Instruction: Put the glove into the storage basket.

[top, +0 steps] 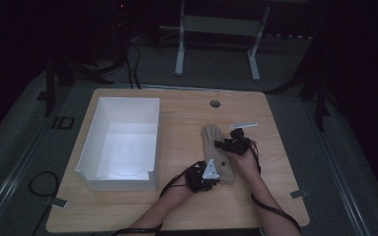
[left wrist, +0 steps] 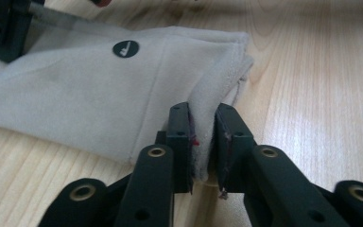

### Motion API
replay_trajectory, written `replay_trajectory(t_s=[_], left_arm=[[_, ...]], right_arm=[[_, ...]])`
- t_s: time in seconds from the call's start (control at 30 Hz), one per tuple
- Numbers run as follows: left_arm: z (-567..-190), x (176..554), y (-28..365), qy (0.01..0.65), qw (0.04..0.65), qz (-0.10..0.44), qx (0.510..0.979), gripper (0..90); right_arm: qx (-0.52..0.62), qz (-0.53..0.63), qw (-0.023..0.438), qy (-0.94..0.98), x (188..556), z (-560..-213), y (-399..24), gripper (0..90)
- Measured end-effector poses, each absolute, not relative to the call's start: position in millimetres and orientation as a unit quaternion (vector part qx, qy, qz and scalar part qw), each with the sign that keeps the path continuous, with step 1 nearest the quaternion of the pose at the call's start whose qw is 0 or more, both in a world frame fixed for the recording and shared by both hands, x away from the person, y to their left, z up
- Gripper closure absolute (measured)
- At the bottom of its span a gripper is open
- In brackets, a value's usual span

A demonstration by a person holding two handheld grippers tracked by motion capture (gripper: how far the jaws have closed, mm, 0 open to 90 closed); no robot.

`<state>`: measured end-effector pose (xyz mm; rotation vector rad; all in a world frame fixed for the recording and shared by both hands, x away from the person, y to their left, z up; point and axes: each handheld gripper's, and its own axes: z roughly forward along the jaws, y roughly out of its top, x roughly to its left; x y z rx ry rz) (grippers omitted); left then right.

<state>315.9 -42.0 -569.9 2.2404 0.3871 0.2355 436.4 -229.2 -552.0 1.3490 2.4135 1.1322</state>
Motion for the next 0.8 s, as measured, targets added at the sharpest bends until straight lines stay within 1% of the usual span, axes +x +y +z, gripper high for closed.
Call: replay_trajectory(t_s=[0.1, 0.2, 0.37, 0.6, 0.8], left_arm=[[-570, 321, -40, 0.173, 0.424, 0.066, 0.887, 80.6], [-568, 322, -40, 0.176, 0.421, 0.058, 0.888, 81.3], [-563, 321, -40, 0.17, 0.41, 0.068, 0.893, 81.6], [-553, 323, -37, 0.168, 0.401, 0.074, 0.897, 81.7], [-541, 322, -35, 0.167, 0.401, 0.082, 0.897, 81.7]], right_arm=[[0.45, 0.377, 0.075, 0.806, 437, -551, -230, 68.1], [0.451, 0.38, 0.076, 0.804, 437, -550, -229, 69.6], [0.453, 0.388, 0.058, 0.801, 440, -548, -231, 70.6], [0.457, 0.4, 0.058, 0.792, 441, -539, -234, 70.8], [0.45, 0.417, 0.063, 0.788, 438, -520, -234, 71.0]])
